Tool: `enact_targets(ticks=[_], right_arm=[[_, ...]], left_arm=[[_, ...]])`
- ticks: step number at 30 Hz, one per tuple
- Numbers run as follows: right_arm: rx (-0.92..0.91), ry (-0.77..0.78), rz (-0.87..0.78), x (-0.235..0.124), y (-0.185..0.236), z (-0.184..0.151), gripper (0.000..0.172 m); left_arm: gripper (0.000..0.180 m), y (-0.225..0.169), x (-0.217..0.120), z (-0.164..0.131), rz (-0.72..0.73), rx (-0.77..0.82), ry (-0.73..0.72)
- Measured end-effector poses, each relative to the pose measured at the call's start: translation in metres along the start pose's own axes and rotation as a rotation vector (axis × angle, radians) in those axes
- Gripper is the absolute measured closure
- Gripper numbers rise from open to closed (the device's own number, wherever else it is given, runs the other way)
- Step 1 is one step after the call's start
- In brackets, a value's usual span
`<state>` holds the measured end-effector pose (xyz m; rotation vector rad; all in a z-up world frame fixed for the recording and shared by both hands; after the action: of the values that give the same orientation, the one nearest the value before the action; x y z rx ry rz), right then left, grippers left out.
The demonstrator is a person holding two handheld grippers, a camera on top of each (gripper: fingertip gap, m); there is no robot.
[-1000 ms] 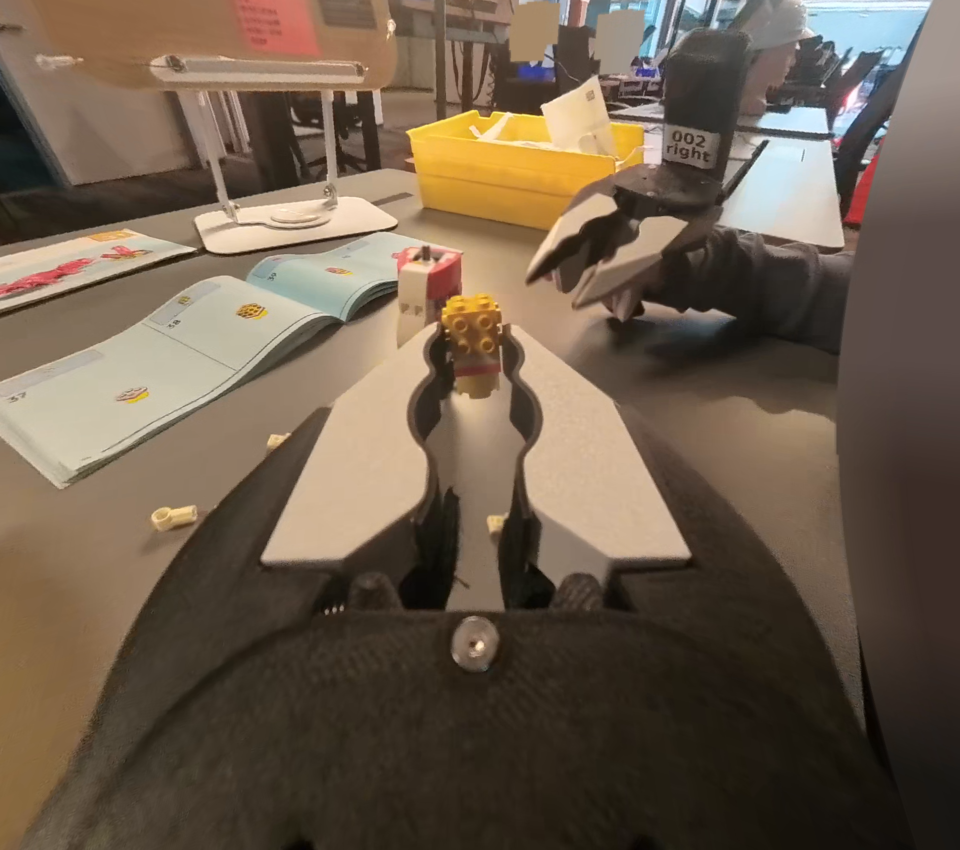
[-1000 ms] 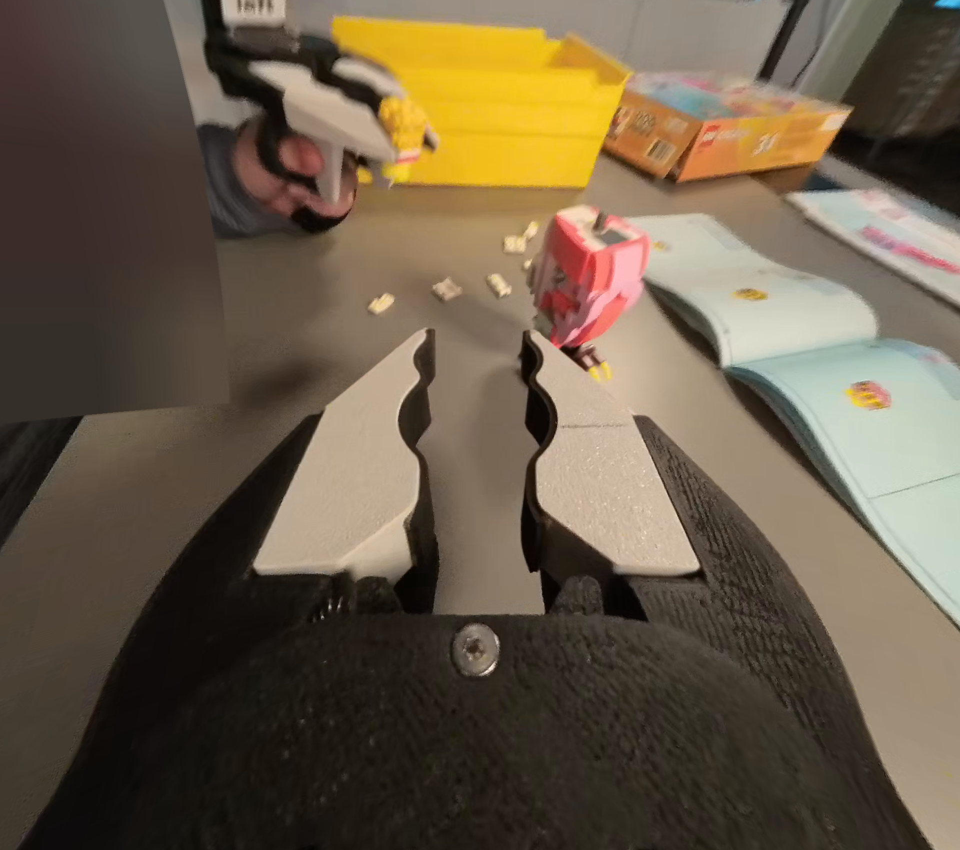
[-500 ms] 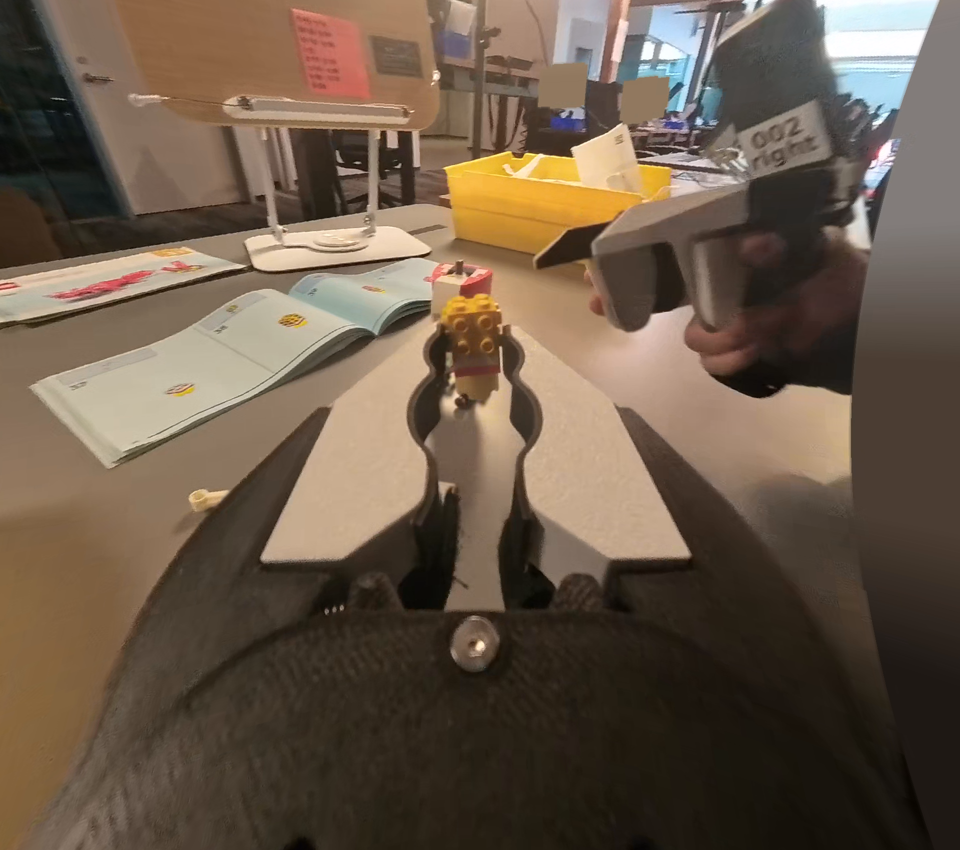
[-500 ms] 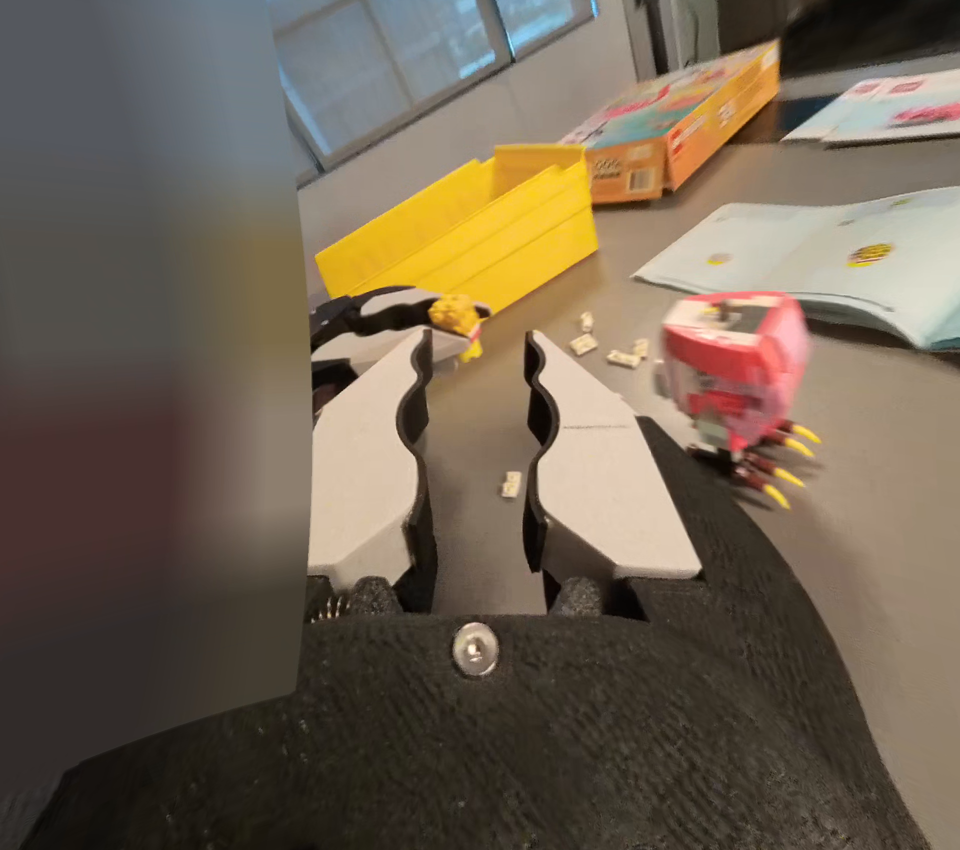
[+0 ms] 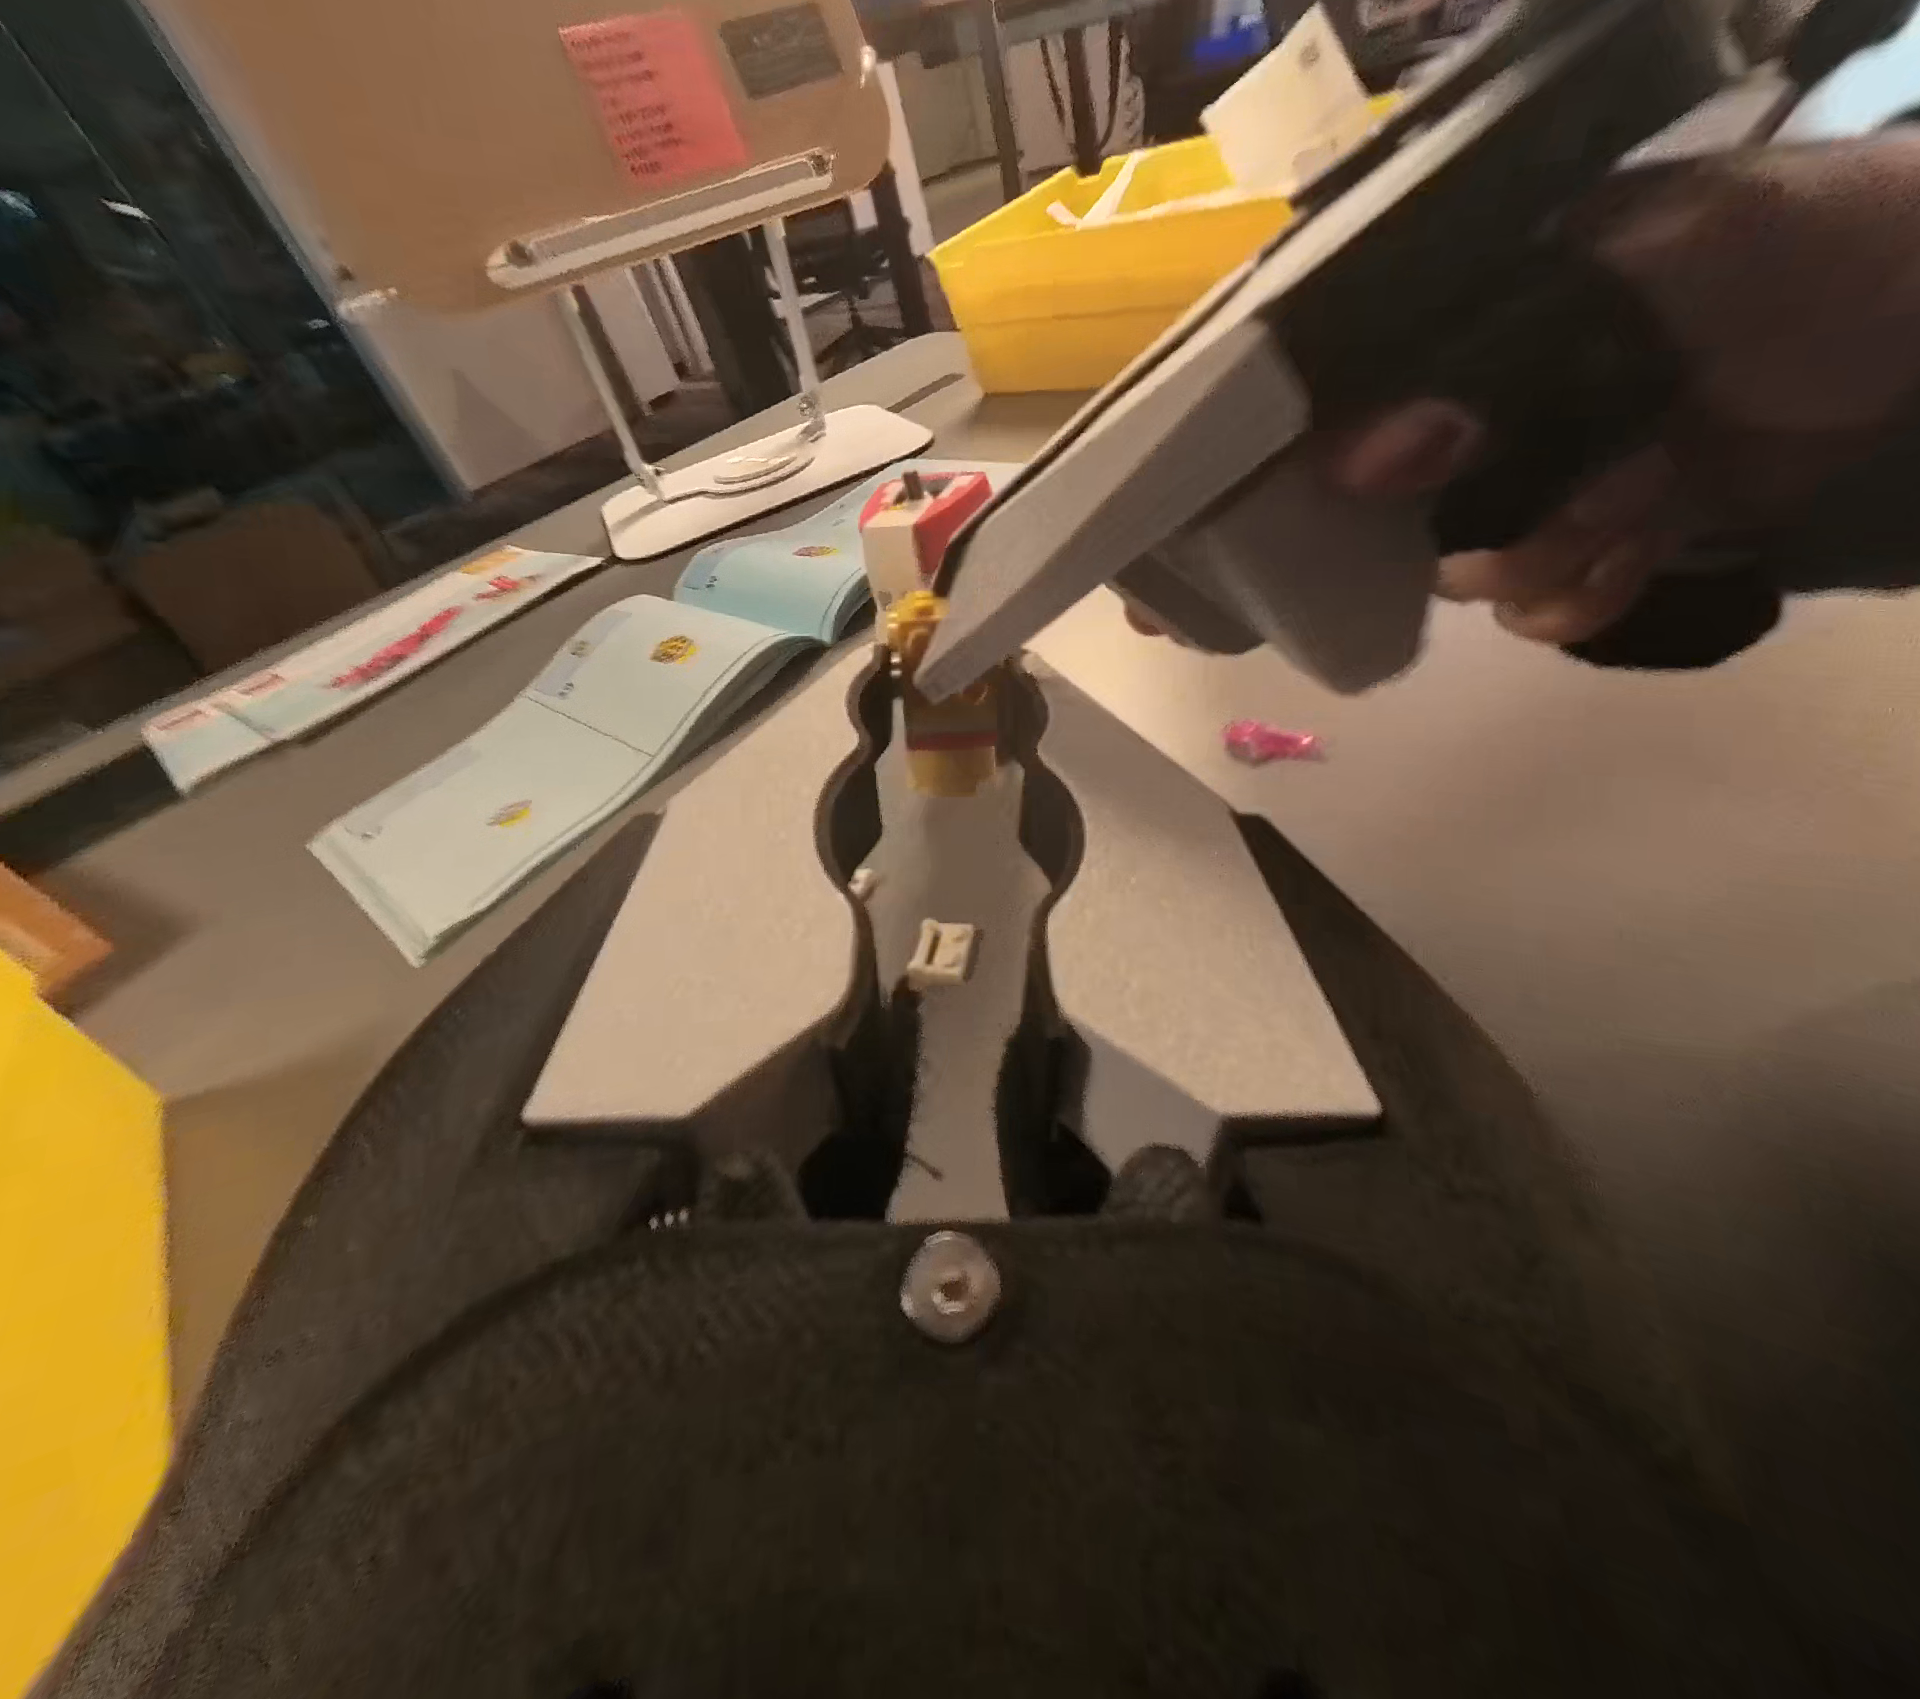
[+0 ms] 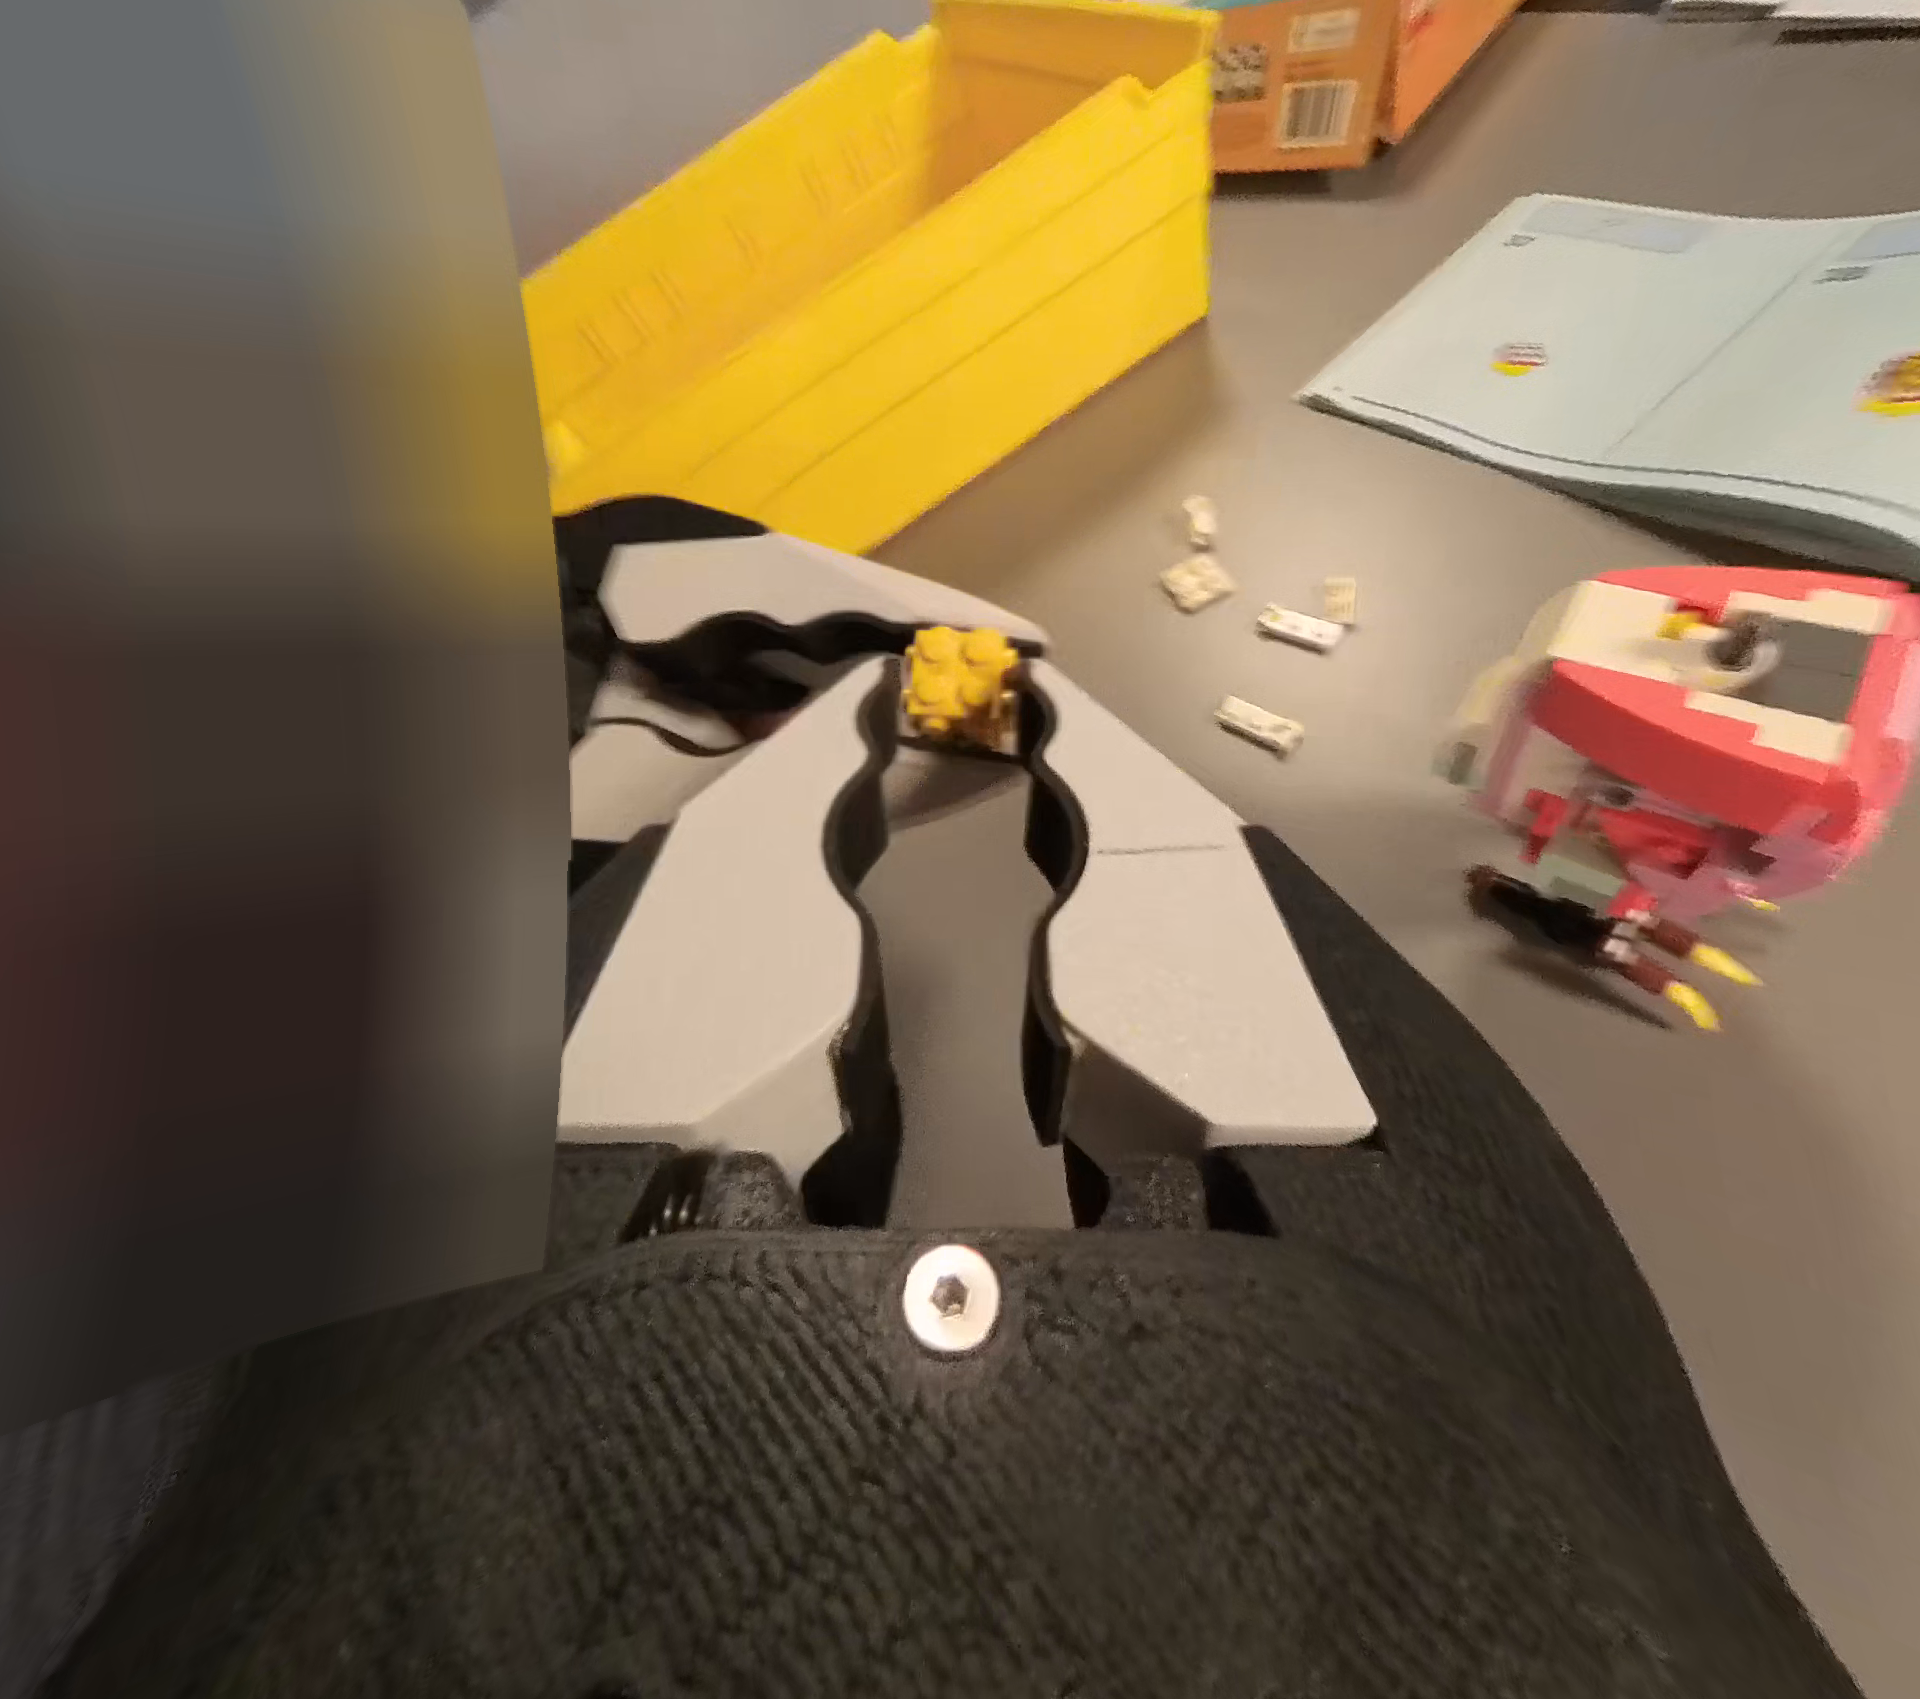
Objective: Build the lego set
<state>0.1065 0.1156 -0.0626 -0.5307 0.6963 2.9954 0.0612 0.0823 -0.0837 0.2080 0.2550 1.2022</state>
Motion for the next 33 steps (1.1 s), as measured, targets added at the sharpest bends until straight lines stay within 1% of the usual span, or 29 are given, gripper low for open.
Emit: enact_targets(ticks=[1,3,4,5,7,9,12,15,18,21,25,27,29,31,32,33], right_arm=[[-0.031,0.022,-0.025,0.0,-0.002,-0.001,0.153],[-0.064,0.047,-0.029,-0.002,-0.001,-0.001,0.153],[-0.073,0.045,-0.033,-0.005,-0.002,0.0,0.153],[-0.087,0.043,-0.057,-0.011,-0.005,0.002,0.153],[-0.127,0.056,-0.173,-0.031,-0.024,0.005,0.153],[-0.167,0.115,-0.339,-0.054,-0.053,0.002,0.153],[-0.163,0.281,-0.466,-0.075,-0.093,-0.018,0.153],[-0.158,0.314,-0.504,-0.081,-0.114,-0.03,0.153],[-0.158,0.326,-0.515,-0.081,-0.124,-0.037,0.153],[-0.134,0.349,-0.492,-0.077,-0.128,-0.045,0.153],[-0.133,0.33,-0.471,-0.075,-0.127,-0.046,0.152],[-0.122,0.318,-0.455,-0.076,-0.127,-0.048,0.14],[-0.106,0.269,-0.426,-0.079,-0.124,-0.045,0.128],[-0.114,0.15,-0.402,-0.085,-0.124,-0.035,0.12],[-0.132,0.063,-0.434,-0.093,-0.129,-0.026,0.121],[-0.165,-0.042,-0.513,-0.104,-0.138,-0.016,0.124]], left_arm=[[0.162,-0.001,0.0,-0.001,0.012,0.035,0.016],[0.161,-0.003,0.0,0.001,0.013,0.023,-0.001],[0.156,-0.003,-0.002,0.005,0.003,-0.009,-0.036],[0.148,-0.002,-0.004,0.007,0.002,-0.043,-0.063],[0.132,0.004,-0.005,0.005,0.003,-0.109,-0.076],[0.126,0.009,-0.006,0.004,0.004,-0.166,-0.077],[0.124,0.012,-0.006,0.002,0.009,-0.2,-0.075],[0.123,0.012,-0.005,0.0,0.002,-0.211,-0.062],[0.123,0.015,-0.005,-0.002,0.005,-0.237,-0.061],[0.124,0.017,-0.005,-0.004,-0.018,-0.289,-0.065],[0.124,0.02,-0.006,-0.005,-0.026,-0.331,-0.075],[0.124,0.02,-0.006,-0.005,-0.026,-0.334,-0.079],[0.124,0.02,-0.006,-0.004,-0.031,-0.334,-0.082],[0.124,0.019,-0.007,-0.004,-0.036,-0.333,-0.086],[0.124,0.019,-0.007,-0.004,-0.038,-0.333,-0.088],[0.124,0.018,-0.007,-0.004,-0.042,-0.332,-0.091]])
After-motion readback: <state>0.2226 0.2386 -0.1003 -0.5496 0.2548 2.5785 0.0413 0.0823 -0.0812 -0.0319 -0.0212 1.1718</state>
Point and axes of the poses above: each gripper's, where its closed fingertips meet, x out along the fingers, z out of its top, y = z × x across the jaws, the point moved 5 cm from there along -x, back along the fingers, and after that the axes turned 3 degrees about x, right-handed, at the moved point
